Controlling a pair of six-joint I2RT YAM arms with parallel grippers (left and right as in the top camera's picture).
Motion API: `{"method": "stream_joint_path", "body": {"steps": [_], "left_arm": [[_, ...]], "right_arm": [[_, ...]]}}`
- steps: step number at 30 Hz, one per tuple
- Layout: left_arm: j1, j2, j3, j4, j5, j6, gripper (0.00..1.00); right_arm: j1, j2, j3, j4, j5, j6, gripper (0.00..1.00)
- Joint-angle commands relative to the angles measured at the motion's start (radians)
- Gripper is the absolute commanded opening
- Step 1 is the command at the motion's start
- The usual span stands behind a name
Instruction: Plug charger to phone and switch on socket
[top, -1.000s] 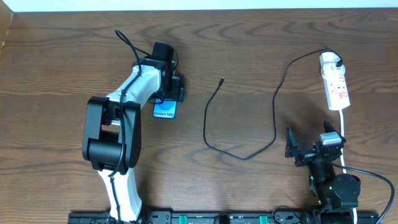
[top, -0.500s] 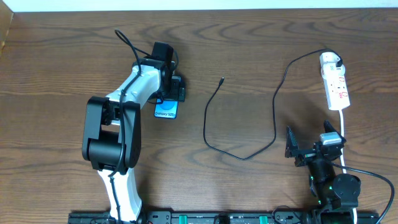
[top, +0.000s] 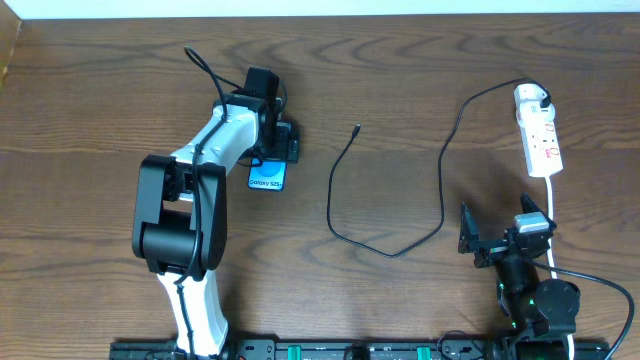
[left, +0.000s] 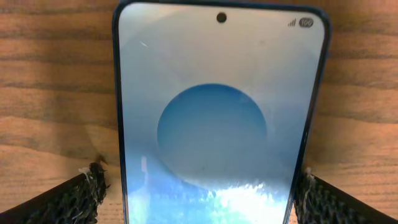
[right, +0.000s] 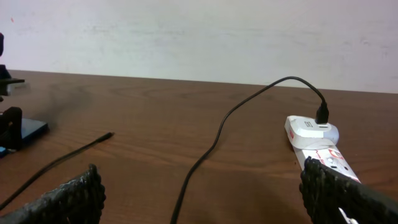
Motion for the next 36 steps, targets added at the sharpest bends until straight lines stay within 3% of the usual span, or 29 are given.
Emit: {"method": "stream_joint_path", "body": {"steps": [1,8,23,36], "left_arm": [[-0.002,0.048,-0.043,0.019,-0.032,-0.001,0.99],[-0.003,0.048,-0.043,0.033,-0.032,-0.002,1.00],[-0.003,0.048,-0.044,0.005,-0.032,-0.002,0.81],[0.001,0.048,-0.033,-0.062,-0.052,-0.037,0.78]], "right_arm": [[-0.001,-0.006,-0.002,-0.002,0.004,-0.008,0.99],[-0.001,-0.006,-0.002,-0.002,0.005,-0.008,0.99],[-0.001,-0.006,-0.002,-0.002,0.004,-0.008,0.99],[-0.001,-0.006,-0.002,-0.002,0.004,-0.008,0.99]]}}
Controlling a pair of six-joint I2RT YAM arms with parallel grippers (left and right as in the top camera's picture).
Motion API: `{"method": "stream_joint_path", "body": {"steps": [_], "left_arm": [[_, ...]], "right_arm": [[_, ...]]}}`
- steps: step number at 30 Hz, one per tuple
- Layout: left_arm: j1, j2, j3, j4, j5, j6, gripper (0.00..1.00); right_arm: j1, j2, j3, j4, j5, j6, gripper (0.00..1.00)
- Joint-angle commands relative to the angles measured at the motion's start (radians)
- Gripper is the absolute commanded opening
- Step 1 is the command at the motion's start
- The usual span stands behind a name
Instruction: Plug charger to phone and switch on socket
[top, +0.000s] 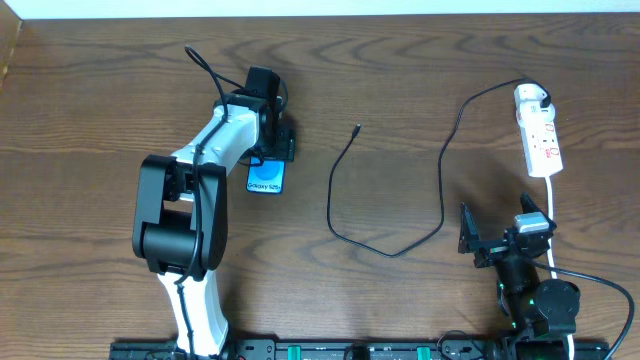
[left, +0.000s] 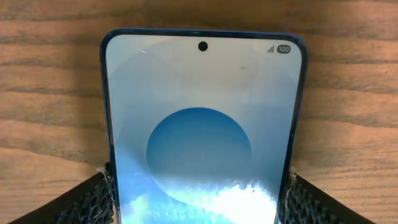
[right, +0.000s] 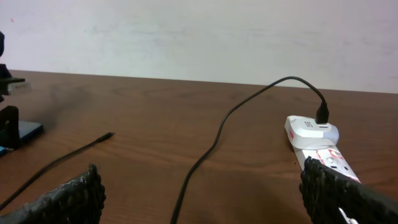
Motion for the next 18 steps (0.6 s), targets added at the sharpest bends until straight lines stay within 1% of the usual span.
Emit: {"method": "stream_joint_path", "body": {"steps": [1,4,11,18], "left_arm": [[0.002,0.048,-0.034,-0.054,-0.056,-0.041,0.78],[0.006,0.047,-0.029,-0.074,-0.089,-0.087,0.78],[0.012,0.047,-0.029,-0.118,-0.088,-0.183,0.78],[0.012,0.047,-0.029,-0.151,-0.077,-0.189,0.79]], "right_arm": [[-0.001,-0.006,-0.002,-0.002,0.005,-0.008,0.99],[-0.001,-0.006,-0.002,-0.002,0.004,-0.008,0.99],[-0.001,-0.006,-0.002,-0.002,0.004,-0.008,0.99],[-0.001,-0.006,-0.002,-0.002,0.005,-0.008,0.99]]}}
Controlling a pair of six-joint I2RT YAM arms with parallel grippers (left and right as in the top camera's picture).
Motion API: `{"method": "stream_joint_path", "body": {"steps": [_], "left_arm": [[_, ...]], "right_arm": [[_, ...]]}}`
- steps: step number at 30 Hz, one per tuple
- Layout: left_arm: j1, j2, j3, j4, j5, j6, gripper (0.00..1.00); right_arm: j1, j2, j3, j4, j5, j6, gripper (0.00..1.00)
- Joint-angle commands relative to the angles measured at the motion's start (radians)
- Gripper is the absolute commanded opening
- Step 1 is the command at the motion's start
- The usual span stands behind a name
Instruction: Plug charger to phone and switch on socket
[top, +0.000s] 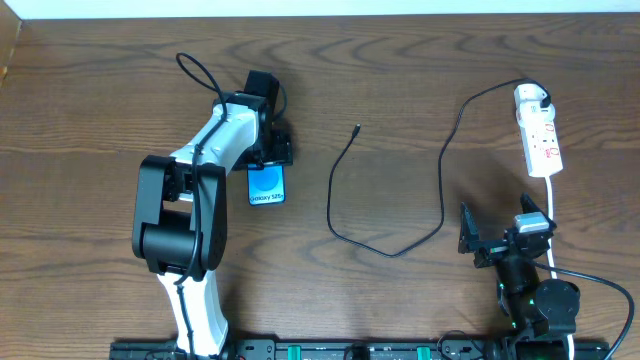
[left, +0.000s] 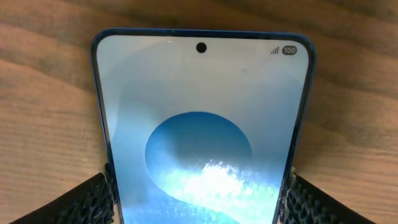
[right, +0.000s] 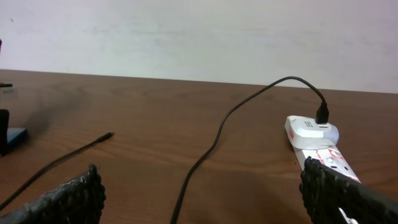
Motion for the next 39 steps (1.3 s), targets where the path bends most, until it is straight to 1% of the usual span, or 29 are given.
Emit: {"method": "stream_joint_path", "body": {"steps": [1,2,7,12,14,16,32,36,39], "left_arm": [[0.010,0.047,-0.039,-0.043,-0.056,-0.011,0.80],[0.010,0.047,-0.039,-0.056,-0.056,-0.011,0.83],[0.010,0.047,-0.039,-0.098,-0.056,-0.007,0.88],[0.010,0.047,-0.039,-0.102,-0.055,0.013,0.90],[0.010,0.047,-0.039,-0.102,-0.032,0.040,0.90],[0.010,0.047,-0.039,-0.102,0.002,0.073,0.90],[0.010,0.047,-0.039,-0.142,0.012,0.072,0.91],[0.010,0.047,-0.039,-0.123,0.012,0.071,0.91],[0.010,0.047,-0.039,-0.098,0.018,0.048,0.89]], "right_arm": [[-0.001,-0.006,-0.002,-0.002,0.004,-0.008,0.99],[-0.001,-0.006,-0.002,-0.002,0.005,-0.008,0.99],[-0.001,-0.006,-0.002,-0.002,0.004,-0.008,0.99],[-0.001,-0.006,-0.002,-0.002,0.004,-0.008,0.99],[-0.001,-0.006,-0.002,-0.002,0.004,-0.008,0.99],[-0.001,-0.006,-0.002,-0.002,0.005,-0.008,0.99],[-0.001,-0.006,-0.002,-0.002,0.005,-0.008,0.99],[-0.001,-0.006,-0.002,-0.002,0.005,-0.008,0.99],[-0.001,-0.006,-0.002,-0.002,0.004,-0.008,0.99]]}}
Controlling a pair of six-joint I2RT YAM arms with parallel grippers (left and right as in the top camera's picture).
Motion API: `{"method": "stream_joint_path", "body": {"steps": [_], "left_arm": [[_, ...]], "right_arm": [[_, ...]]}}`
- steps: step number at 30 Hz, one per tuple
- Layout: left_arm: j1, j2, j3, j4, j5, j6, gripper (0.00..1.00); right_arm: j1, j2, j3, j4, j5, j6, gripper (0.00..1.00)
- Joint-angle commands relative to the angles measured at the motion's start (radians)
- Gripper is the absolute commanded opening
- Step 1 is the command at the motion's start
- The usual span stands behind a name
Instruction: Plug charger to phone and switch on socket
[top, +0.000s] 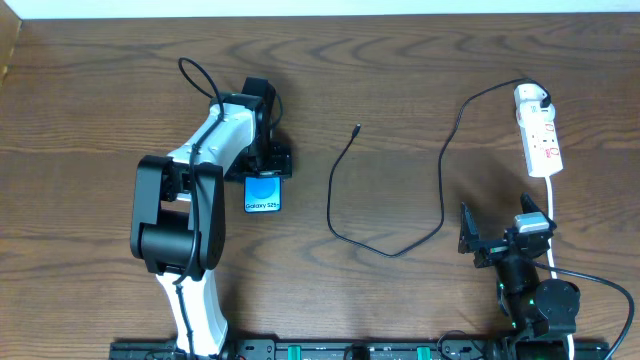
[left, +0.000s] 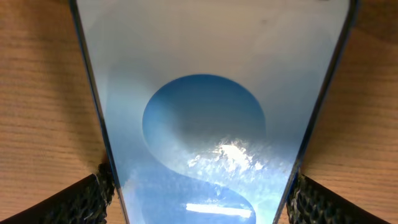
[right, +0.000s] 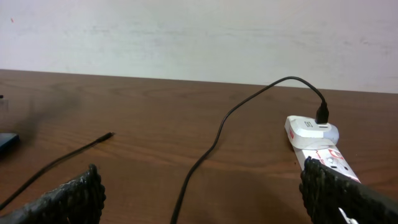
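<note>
A blue phone (top: 263, 192) with a lit screen lies left of the table's centre. It fills the left wrist view as a wide phone screen (left: 205, 112). My left gripper (top: 268, 162) is shut on the phone's far end, with both fingers (left: 93, 199) pressing its long edges. The black charger cable (top: 340, 215) loops across the middle, and its free plug (top: 358, 128) lies right of the phone. Its other end runs to the white socket strip (top: 538, 130). My right gripper (right: 200, 180) stands open at the front right, holding nothing.
The strip's white lead (top: 552, 215) runs down the right side beside my right arm. A pale wall (right: 199, 31) stands behind the table's far edge. Bare brown tabletop (top: 90, 110) lies left of the left arm.
The left gripper and the phone have shifted a little toward the front edge. The phone looms larger in the left wrist view, with its top edge out of frame. The right arm is unchanged.
At first the left fingers stood open either side of the phone, with gaps. Then they were shut against its edges. After that the phone was turned slightly and sat nearer the front, and now nearer still. The cable, strip and right gripper stayed put.
</note>
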Motion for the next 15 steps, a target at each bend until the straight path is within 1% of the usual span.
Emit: {"method": "stream_joint_path", "body": {"steps": [1,5,12,13,15], "left_arm": [[-0.001,0.049,-0.036,0.023,-0.018,-0.007,0.89],[-0.001,0.049,-0.036,0.021,-0.019,-0.007,0.84],[-0.001,0.049,-0.036,0.023,-0.019,-0.006,0.81],[-0.001,0.048,-0.035,0.023,-0.019,-0.006,0.78],[-0.001,0.048,-0.035,0.023,-0.019,-0.006,0.76]], "right_arm": [[-0.001,-0.006,-0.002,-0.002,0.005,-0.008,0.99],[-0.001,-0.006,-0.002,-0.002,0.005,-0.008,0.99],[-0.001,-0.006,-0.002,-0.002,0.004,-0.008,0.99],[-0.001,-0.006,-0.002,-0.002,0.004,-0.008,0.99],[-0.001,-0.006,-0.002,-0.002,0.004,-0.008,0.99]]}}
